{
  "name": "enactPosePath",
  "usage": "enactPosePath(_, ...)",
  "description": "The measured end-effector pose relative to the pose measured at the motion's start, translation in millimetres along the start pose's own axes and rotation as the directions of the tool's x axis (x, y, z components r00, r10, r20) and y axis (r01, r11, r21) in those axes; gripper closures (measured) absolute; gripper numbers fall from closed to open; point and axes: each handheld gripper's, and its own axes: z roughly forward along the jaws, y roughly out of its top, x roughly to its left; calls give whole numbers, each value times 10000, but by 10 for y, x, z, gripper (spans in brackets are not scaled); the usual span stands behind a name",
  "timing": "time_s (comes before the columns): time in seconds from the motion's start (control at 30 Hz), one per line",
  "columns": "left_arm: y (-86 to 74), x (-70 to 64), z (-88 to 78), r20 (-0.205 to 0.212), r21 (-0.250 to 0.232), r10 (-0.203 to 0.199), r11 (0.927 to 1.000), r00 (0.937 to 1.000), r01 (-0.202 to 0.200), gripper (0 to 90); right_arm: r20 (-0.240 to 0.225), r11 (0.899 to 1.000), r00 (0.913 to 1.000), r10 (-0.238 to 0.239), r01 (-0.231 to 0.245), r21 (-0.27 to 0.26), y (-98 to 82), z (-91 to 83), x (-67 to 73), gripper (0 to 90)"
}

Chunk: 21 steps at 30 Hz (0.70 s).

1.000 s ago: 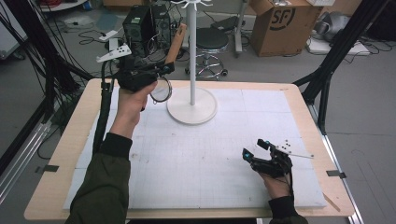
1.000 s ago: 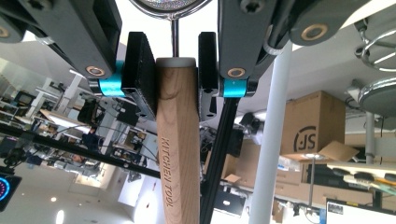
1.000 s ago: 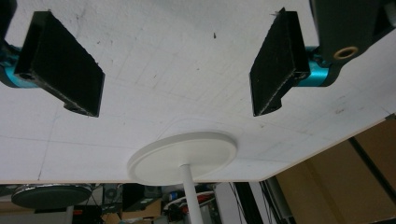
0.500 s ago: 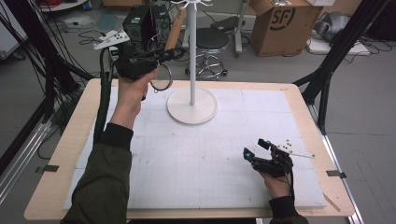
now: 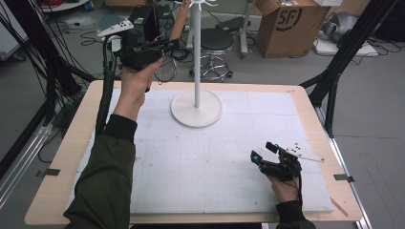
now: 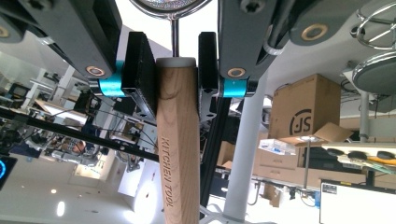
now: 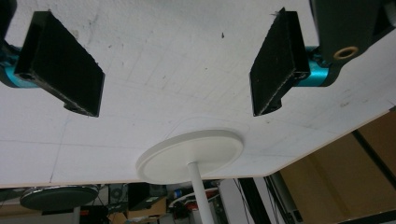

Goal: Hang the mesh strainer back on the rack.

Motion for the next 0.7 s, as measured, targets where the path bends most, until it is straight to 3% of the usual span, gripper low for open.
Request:
enactPosePath(0.17,-16,54,1,-127,79,-68,9999,9999,69,713,39,10000,10000,1,-1,-28,-5,-3,-5,170)
enactPosePath(0.7,-138,181,141,250,66,-474,9989,9986,473,712,90,10000,9999,90,-90,17,-11,1,-14,170)
